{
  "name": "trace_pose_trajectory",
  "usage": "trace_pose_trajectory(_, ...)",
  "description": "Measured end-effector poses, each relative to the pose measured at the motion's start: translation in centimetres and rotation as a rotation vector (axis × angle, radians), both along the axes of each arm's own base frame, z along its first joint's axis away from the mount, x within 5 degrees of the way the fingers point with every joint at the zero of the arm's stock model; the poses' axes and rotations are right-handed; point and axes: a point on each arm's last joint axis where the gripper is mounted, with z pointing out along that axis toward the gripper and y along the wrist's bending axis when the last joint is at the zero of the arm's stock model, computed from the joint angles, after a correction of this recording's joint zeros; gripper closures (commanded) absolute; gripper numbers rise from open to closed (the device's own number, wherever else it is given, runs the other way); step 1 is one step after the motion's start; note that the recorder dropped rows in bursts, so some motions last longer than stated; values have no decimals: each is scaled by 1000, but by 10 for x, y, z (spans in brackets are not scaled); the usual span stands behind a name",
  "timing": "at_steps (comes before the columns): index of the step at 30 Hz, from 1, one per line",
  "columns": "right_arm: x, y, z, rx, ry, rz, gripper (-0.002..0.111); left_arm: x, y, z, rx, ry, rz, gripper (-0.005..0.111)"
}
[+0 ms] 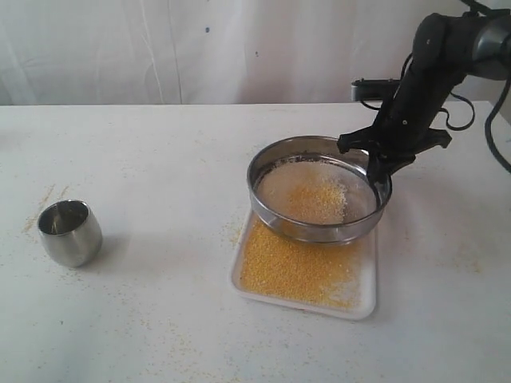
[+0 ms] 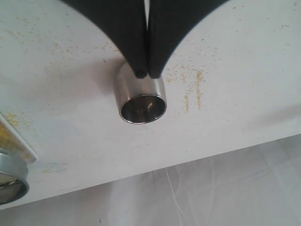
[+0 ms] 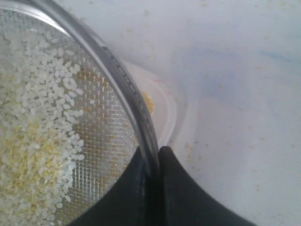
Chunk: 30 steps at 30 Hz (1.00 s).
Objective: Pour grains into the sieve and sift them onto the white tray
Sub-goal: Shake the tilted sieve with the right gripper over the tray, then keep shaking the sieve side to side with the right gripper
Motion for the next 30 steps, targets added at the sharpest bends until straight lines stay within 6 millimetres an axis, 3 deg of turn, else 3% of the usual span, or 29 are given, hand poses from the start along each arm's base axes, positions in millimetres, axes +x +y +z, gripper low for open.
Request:
trace_pose_trajectory(4,0,1,-1,-5,12,-60,108,0,0,0,0,0,0,107)
trace_pose_trajectory(8,-1,1,0,9,5,19,108,0,0,0,0,0,0,107)
trace_pose_trajectory(11,-1,0,-1,-1,22,-52,108,0,0,0,0,0,0,107)
trace_pose_trajectory(15,-5,7,0,72,46,84,108,0,0,0,0,0,0,107)
trace_pose_trajectory(18,-4,9,0,40,45,-21,108,0,0,0,0,0,0,107)
trace_pose_trajectory(22,-7,7,2,48,46,109,108,0,0,0,0,0,0,107)
trace_pose_trajectory(25,-6,5,2,12,53,-7,108,0,0,0,0,0,0,107)
trace_pose_trajectory(28,-5,4,4,20,21,66,108,0,0,0,0,0,0,107)
trace_pose_trajectory(30,-5,1,6,-8,26,24,108,0,0,0,0,0,0,107)
